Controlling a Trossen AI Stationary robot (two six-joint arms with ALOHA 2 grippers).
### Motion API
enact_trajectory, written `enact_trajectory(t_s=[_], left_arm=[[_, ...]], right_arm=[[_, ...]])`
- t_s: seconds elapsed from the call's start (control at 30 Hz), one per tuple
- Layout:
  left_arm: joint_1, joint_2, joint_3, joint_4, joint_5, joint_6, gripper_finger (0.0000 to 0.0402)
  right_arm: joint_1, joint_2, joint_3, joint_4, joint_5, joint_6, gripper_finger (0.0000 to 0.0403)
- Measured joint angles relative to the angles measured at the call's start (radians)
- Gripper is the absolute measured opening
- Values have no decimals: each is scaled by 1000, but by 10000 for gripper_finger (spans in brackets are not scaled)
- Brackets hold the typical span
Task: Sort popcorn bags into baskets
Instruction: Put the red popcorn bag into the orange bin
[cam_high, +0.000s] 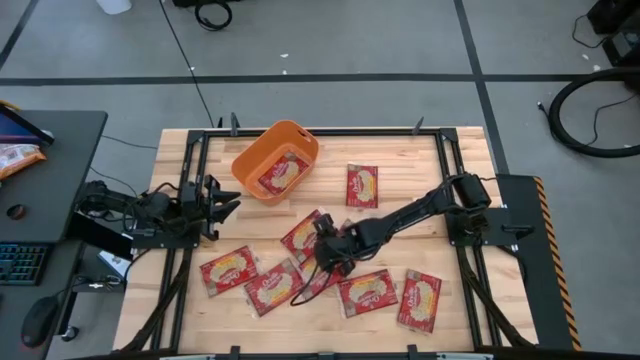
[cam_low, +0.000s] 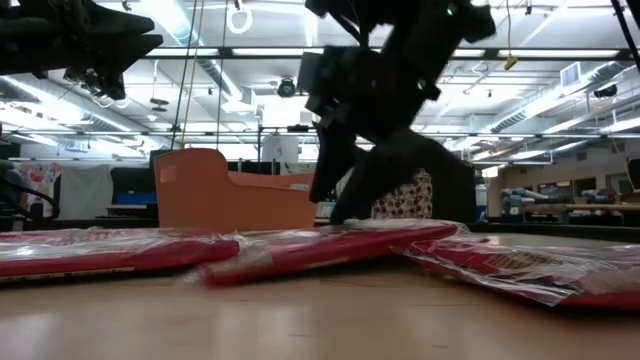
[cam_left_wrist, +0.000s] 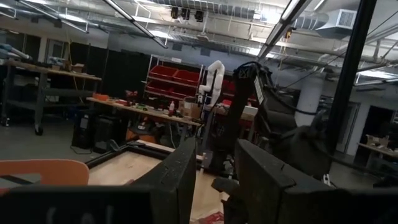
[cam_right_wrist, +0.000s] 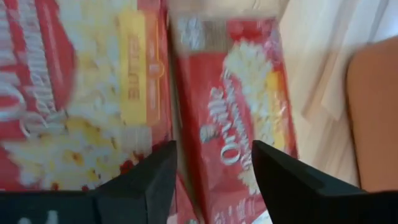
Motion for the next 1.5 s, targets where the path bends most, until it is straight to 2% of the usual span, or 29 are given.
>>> enact_trajectory(t_s=[0.37,0.57,0.7,0.93,1.0,1.1,1.3,1.5], left_arm=[[0,0,0,0,0,-1,117],[0,0,0,0,0,-1,117],[0,0,0,0,0,-1,117],[0,0,0,0,0,-1,117],[0,0,0,0,0,-1,117],[0,0,0,0,0,-1,117],[0,0,0,0,0,-1,117],[0,0,0,0,0,0,117]], right_arm=[[-13,-2,-143,286,-6,-128,209],[-50,-2,-152,275,-35,-131,188],[-79,-1,-154,252,-55,-132,147],[-104,0,-154,234,-89,-85,26],[-105,0,-154,235,-88,-79,9],[-102,-1,-154,231,-32,-84,14],[-67,-50,-130,192,197,-184,7],[-55,-128,-91,185,368,-270,5]])
